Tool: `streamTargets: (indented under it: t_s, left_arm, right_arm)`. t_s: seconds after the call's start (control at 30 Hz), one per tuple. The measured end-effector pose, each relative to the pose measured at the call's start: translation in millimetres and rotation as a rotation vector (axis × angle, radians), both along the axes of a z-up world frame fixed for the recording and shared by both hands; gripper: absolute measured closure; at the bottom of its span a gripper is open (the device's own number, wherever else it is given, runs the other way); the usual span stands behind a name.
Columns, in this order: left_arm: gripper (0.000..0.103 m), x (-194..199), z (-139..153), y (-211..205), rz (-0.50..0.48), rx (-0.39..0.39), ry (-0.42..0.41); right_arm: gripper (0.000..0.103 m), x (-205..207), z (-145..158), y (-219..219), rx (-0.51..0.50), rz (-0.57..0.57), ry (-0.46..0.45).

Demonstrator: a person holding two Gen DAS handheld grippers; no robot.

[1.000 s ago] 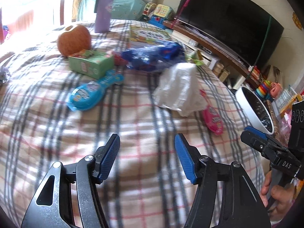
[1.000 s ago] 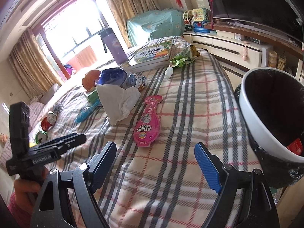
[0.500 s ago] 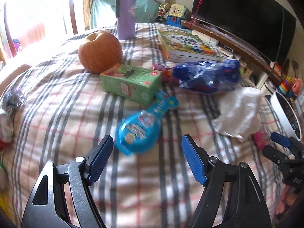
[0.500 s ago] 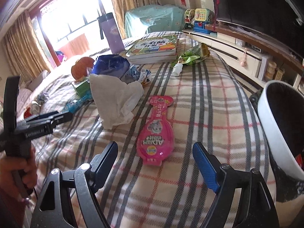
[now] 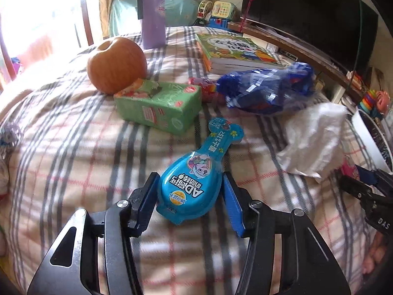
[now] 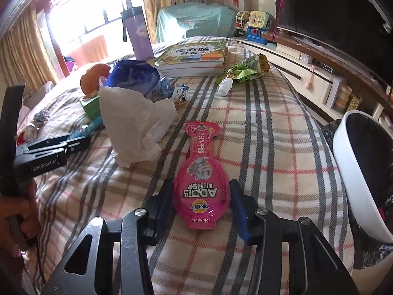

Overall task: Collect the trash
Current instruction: 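Carry the blue bottle in the left tool while the right tool carries the pink bottle over the bin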

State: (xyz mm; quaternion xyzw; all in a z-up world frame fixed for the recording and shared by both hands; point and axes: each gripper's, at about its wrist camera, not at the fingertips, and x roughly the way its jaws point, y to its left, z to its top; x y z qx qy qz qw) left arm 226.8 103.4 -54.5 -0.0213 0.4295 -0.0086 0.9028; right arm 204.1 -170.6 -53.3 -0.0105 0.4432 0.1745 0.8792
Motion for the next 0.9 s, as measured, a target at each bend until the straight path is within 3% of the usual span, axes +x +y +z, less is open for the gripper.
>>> streamTargets:
  t_s: [0.5, 0.9]
  left_arm:
    - [0.052, -56.8, 16.0, -64.6, -0.105, -0.186, 0.0]
    - [0.052, -57.2, 30.8, -137.6, -0.254, -0.198, -0.015]
  right_arm:
    - [0.057, -34.2, 24.1, -54.0, 0.113, -0.035, -0.03]
    - [0.057, -50.1, 31.6, -108.1, 0.13, -0.131, -0.049]
